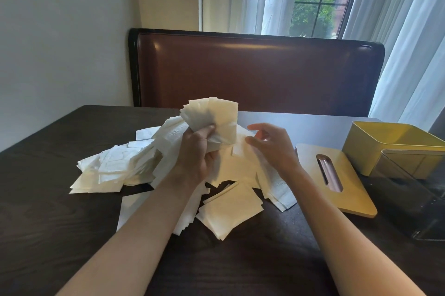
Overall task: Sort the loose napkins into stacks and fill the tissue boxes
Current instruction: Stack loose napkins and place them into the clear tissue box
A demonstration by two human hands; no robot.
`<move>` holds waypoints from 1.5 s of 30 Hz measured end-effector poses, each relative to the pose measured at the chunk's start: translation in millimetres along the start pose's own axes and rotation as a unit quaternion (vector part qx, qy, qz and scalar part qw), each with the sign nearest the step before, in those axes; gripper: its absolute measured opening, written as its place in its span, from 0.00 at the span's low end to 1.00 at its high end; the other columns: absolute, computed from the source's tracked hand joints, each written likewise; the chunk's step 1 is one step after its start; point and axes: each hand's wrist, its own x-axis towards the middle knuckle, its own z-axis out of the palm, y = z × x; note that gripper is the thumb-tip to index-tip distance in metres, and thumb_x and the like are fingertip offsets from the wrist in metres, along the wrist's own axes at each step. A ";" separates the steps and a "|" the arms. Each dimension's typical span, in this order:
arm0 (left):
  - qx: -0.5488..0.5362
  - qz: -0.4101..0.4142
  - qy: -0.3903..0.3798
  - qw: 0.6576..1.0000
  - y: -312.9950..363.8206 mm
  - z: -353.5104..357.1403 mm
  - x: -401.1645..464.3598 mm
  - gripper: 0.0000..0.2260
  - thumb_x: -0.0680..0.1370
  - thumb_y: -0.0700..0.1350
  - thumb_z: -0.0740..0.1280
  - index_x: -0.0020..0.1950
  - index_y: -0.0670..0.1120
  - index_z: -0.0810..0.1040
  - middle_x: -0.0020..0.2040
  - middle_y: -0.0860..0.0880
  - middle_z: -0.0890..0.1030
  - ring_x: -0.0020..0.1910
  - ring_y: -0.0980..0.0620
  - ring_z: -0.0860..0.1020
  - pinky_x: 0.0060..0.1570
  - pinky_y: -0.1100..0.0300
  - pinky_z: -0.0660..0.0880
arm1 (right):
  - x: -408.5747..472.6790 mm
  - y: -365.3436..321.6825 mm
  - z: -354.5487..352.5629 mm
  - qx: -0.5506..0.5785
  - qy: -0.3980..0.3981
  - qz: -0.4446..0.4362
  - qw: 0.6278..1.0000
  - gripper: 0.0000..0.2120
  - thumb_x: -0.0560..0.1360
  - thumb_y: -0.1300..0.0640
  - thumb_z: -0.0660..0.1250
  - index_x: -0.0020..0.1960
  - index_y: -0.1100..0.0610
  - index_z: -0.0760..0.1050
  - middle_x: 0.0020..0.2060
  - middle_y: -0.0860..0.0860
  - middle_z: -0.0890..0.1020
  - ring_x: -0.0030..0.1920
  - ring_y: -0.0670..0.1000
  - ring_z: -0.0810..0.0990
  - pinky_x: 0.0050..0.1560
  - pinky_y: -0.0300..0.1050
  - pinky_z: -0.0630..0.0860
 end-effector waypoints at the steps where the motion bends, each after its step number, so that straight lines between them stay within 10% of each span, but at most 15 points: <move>1: -0.002 -0.003 0.003 1.000 0.5 1.1 -1.5 0.09 0.81 0.34 0.64 0.59 0.39 0.79 0.48 0.43 0.84 0.41 0.50 0.85 0.46 0.58 0.83 | 0.5 0.3 -0.3 -0.004 0.001 0.002 1.000 0.15 0.76 0.55 0.72 0.62 0.53 0.79 0.50 0.47 0.81 0.52 0.48 0.79 0.60 0.48 0.77; 5: 0.014 -0.001 0.012 1.000 -0.7 -1.5 -1.3 0.08 0.78 0.37 0.68 0.56 0.40 0.81 0.49 0.43 0.85 0.46 0.48 0.85 0.56 0.54 0.81 | -0.7 3.4 5.8 -0.020 -0.108 0.062 0.992 0.23 0.80 0.48 0.65 0.73 0.51 0.69 0.64 0.47 0.75 0.60 0.48 0.76 0.58 0.46 0.77; 14: 0.002 -0.004 0.007 1.000 0.6 3.8 -7.8 0.07 0.81 0.34 0.64 0.54 0.41 0.80 0.40 0.47 0.85 0.37 0.52 0.85 0.41 0.60 0.83 | -1.4 -6.8 -6.5 0.189 0.049 0.018 0.981 0.06 0.74 0.63 0.72 0.50 0.63 0.80 0.41 0.54 0.82 0.43 0.52 0.82 0.44 0.47 0.81; 33: 0.016 -0.017 -0.002 1.000 2.3 3.4 -8.8 0.05 0.81 0.37 0.64 0.53 0.43 0.79 0.41 0.47 0.85 0.38 0.52 0.85 0.40 0.57 0.83 | -8.7 -30.3 -30.5 0.543 -0.015 0.096 0.834 0.12 0.74 0.51 0.65 0.57 0.52 0.74 0.37 0.49 0.82 0.37 0.48 0.82 0.35 0.47 0.81; 45: 0.108 -0.095 -0.184 0.972 -7.1 12.5 -21.6 0.09 0.82 0.44 0.65 0.61 0.44 0.77 0.55 0.40 0.82 0.53 0.45 0.83 0.51 0.50 0.82 | -7.8 -24.3 -7.1 0.284 0.083 0.008 0.955 0.03 0.75 0.64 0.69 0.47 0.58 0.79 0.39 0.49 0.80 0.40 0.46 0.80 0.39 0.38 0.78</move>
